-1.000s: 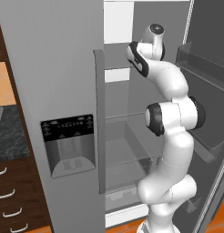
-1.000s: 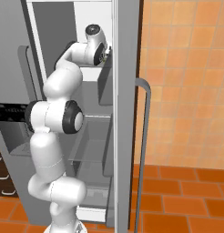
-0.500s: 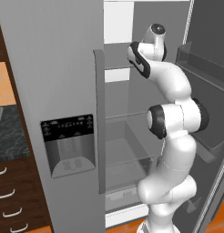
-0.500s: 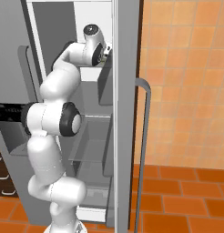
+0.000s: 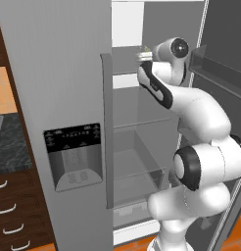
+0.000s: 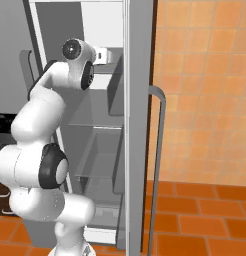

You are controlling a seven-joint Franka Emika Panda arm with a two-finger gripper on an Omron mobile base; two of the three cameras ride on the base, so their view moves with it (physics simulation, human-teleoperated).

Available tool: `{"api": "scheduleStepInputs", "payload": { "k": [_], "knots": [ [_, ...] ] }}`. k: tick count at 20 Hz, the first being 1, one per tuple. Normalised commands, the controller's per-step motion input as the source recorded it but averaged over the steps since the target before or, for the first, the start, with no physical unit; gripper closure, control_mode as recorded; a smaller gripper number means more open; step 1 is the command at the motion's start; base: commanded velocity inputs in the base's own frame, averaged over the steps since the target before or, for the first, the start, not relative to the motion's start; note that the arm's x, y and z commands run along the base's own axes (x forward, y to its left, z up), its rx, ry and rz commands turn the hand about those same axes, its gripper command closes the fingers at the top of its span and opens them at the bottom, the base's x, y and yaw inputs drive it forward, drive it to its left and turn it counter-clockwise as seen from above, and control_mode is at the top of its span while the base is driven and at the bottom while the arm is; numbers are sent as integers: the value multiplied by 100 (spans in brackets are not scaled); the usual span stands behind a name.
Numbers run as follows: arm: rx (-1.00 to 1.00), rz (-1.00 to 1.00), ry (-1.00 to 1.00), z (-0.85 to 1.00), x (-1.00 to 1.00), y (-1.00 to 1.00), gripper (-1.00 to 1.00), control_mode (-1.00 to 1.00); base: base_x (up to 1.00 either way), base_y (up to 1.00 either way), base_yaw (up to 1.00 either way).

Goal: Place one lemon wedge and one chicken drumstick in each tupperware on the nearby counter, to pack two identical lunches.

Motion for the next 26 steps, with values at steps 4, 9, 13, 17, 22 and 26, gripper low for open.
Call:
{"api": "scheduleStepInputs", "payload": {
  "k": [4,9,13,17,22,26],
  "knots": [
    [0,0,-23,0,-100,7,100,-100,0,0,0],
    [0,0,-3,2,-100,1,100,-100,0,0,0],
    [0,0,15,-3,-100,0,100,-100,0,0,0],
    [0,0,49,-70,-100,0,100,-100,0,0,0],
    [0,0,38,-59,-60,3,100,100,-40,13,0],
    [0,0,0,0,0,0,100,100,-100,84,3]
  ]
}}
